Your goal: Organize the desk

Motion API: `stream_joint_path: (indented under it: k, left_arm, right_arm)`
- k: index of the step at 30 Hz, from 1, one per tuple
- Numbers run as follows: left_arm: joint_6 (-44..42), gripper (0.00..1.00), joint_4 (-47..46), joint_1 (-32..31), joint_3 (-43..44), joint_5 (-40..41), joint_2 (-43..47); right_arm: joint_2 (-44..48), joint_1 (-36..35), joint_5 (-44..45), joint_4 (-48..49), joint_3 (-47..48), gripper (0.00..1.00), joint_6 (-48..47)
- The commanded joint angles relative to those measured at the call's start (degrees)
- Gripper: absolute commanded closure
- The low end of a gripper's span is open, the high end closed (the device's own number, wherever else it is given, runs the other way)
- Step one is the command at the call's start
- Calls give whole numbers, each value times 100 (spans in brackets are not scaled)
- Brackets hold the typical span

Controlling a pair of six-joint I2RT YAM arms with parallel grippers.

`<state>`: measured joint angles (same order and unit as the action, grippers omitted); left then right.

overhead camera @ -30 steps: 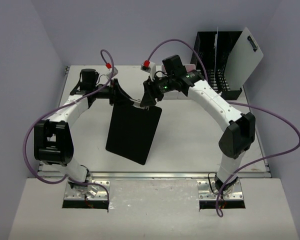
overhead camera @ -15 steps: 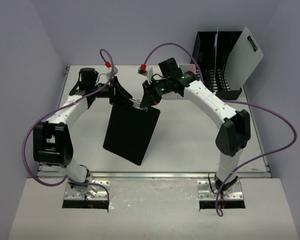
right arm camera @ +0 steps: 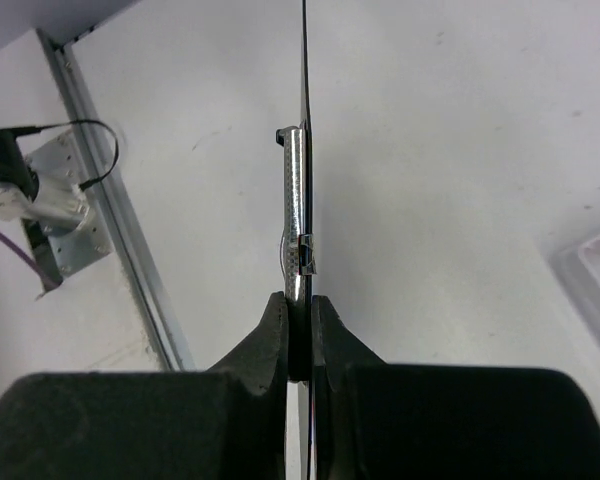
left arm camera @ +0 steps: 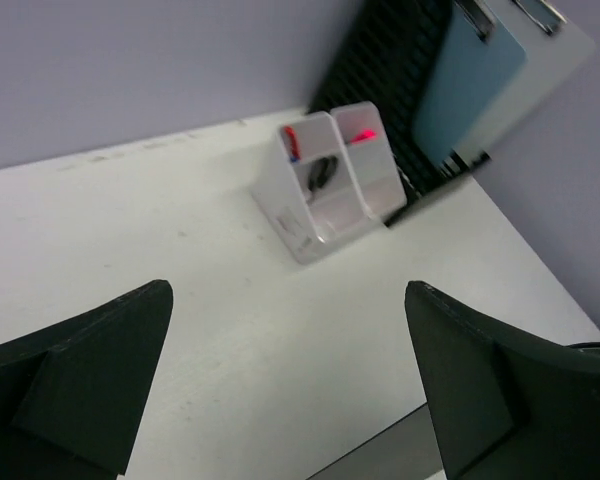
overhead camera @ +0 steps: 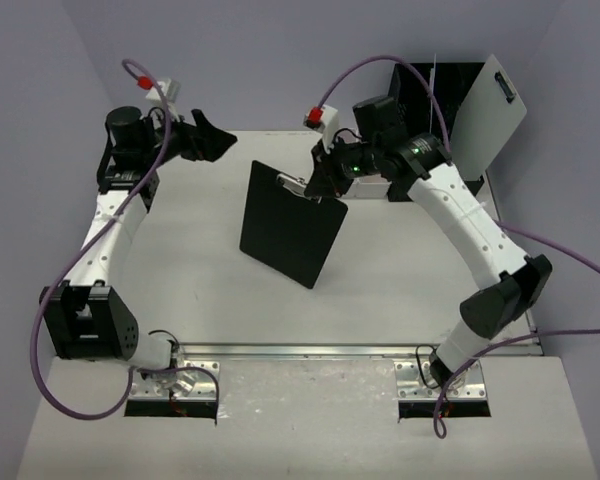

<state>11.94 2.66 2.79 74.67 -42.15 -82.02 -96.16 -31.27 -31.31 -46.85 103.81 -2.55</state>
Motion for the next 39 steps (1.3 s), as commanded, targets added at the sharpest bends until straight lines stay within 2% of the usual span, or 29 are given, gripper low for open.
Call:
stream_joint_path:
  k: [1, 4, 9, 12, 16, 20, 24, 29, 39]
  left_arm:
    - [643, 0, -142, 275, 136, 1410, 756]
    - [379, 0, -308, 275, -224, 1482, 1213]
    - [177, 0, -47, 275, -568, 1447, 1513]
    - [203, 0, -11, 266, -647, 1271, 1566]
    - [361, 0, 24, 266, -673, 1253, 1566]
    - [431, 0, 7, 275, -770, 1209, 1592]
    - [440, 0, -63, 275, -884, 1209, 1636]
    - [440, 0, -134, 275, -972, 1192, 1645]
    - [440, 0, -169, 266, -1051, 1121, 1575]
  right_arm:
    - [606, 261, 485, 1, 525, 99, -44]
    - [879, 419, 994, 61, 973, 99, -35]
    - [1538, 481, 2651, 983, 650, 99, -185]
    - [1749, 525, 3235, 1564, 544, 99, -220]
    - [1557, 534, 4499, 2074, 929, 99, -535]
    - [1249, 543, 5019, 2364, 1203, 99, -922]
    - [1056, 630, 5433, 2777, 1116, 99, -1300]
    - [915, 990, 5530, 3129, 975, 99, -1450]
    - [503, 1781, 5101, 2665, 1193, 99, -889]
